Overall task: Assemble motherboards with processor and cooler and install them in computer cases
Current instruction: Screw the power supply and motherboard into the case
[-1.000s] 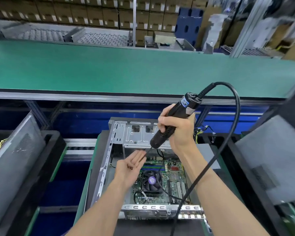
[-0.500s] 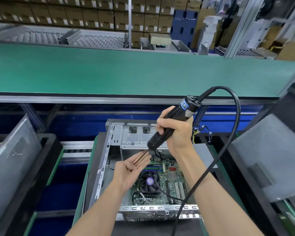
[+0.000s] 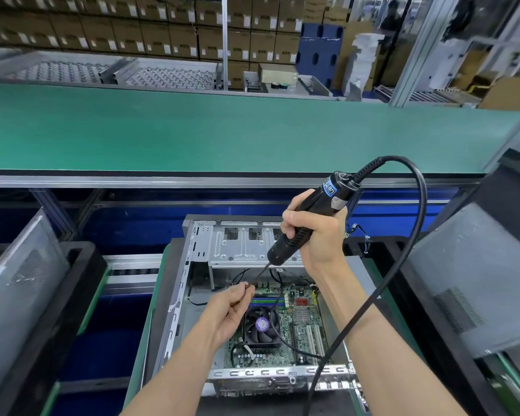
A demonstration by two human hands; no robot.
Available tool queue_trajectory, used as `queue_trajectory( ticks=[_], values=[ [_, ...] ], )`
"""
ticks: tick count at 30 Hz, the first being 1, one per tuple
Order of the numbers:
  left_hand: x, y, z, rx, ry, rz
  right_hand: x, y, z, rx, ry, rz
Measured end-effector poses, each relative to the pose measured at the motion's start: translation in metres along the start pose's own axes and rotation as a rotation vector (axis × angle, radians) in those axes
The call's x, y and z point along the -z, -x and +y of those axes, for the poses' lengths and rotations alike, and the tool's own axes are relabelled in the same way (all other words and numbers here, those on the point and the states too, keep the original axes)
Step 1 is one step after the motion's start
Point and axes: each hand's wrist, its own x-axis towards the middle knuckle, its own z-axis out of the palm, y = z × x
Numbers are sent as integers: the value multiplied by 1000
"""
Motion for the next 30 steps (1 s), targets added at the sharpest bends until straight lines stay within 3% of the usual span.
queue_trajectory(
  ticks=[9,17,30],
  values=[
    [3,2,3,27,75,-90,1,-4,-1,5,-8,-2],
    [1,-3,-1,4,-55,-52,1,-4,2,-14,-3,-1],
    [5,-7,1,0,17,-55,2,-6,5,10,-23,-15]
  ],
)
